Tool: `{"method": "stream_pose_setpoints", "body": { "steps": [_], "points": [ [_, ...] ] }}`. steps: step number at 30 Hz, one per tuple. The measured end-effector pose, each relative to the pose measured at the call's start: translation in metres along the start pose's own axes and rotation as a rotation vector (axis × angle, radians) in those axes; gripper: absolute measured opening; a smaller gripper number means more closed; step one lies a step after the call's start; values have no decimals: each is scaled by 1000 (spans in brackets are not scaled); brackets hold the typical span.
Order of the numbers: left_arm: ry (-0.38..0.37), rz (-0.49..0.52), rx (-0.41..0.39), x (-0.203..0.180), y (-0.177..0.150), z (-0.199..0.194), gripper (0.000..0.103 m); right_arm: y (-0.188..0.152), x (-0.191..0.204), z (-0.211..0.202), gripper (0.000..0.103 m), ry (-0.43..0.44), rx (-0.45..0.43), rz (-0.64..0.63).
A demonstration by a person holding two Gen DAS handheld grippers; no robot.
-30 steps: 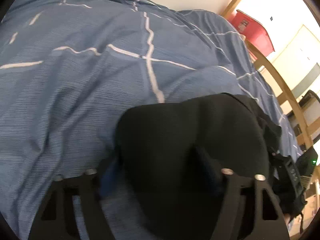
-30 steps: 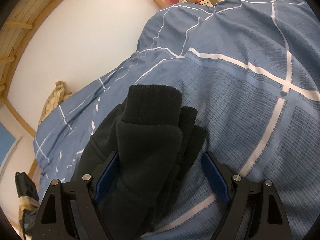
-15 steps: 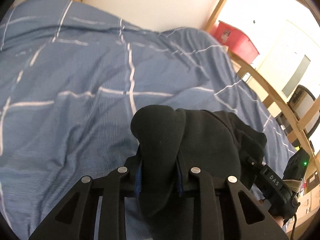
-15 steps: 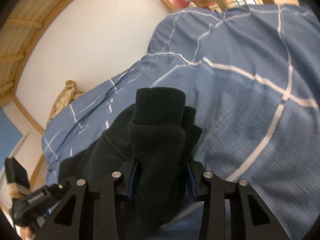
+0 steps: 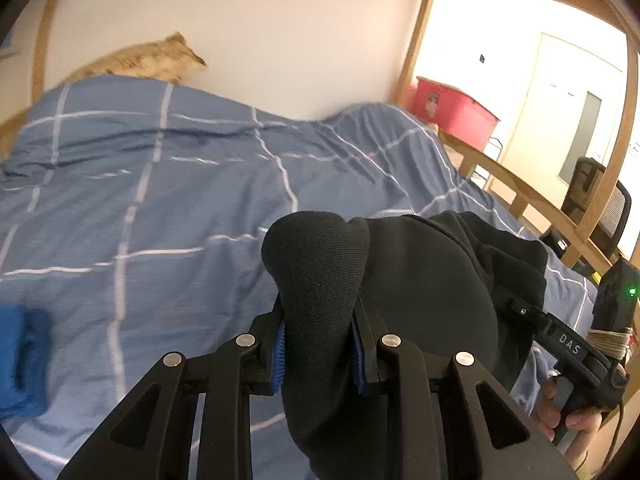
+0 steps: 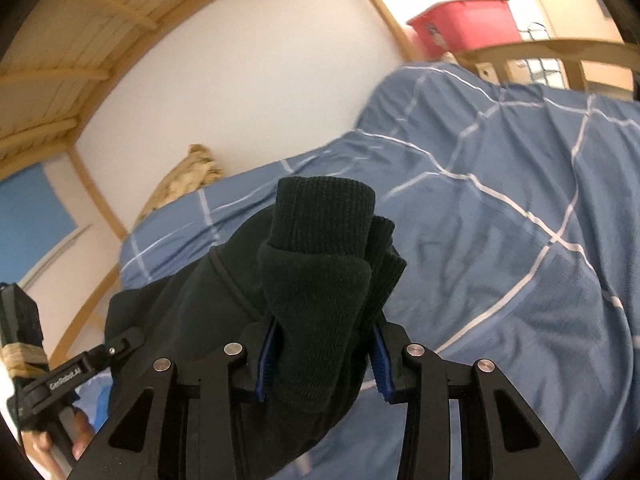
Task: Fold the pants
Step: 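Lift the folded pants bundle with both grippers and carry it toward the blue towel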
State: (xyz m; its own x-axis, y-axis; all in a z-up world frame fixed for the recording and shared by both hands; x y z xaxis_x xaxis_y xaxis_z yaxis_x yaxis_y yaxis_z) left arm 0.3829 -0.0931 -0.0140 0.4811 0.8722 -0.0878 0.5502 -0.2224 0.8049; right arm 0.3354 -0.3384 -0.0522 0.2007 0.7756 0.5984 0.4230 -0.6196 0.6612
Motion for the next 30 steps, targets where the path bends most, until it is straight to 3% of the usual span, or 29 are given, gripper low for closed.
{"method": "stream_pose_setpoints", "body": {
  "steps": [10, 17, 24, 30],
  "points": [
    [142, -9, -27, 63, -28, -124, 26, -62, 101, -46, 40, 106, 55, -90],
    [244, 12, -25, 130, -46, -185, 26, -112, 177, -46, 40, 174, 111, -145],
    [343, 2, -2, 212, -53, -216, 26, -160, 255, -18, 40, 227, 150, -195],
    [420, -18, 39, 288, -67, -211, 26, -201, 309, 24, 40, 246, 192, -234]
  ]
}}
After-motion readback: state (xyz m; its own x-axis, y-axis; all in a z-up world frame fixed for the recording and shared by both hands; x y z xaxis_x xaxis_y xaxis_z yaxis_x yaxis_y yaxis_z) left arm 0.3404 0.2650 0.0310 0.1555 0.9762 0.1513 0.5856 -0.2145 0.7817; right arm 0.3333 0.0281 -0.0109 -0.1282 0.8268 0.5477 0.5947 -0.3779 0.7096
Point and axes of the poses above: each gripper's, at about its wrist camera, not at the fingertips, and z roughly the way its jaws point, x to its left, y to its top, the point moved 7 cm from there along z, roughly the way its jaws point, and after that the axes turned 11 degrees about z, right-handed, at the moved point
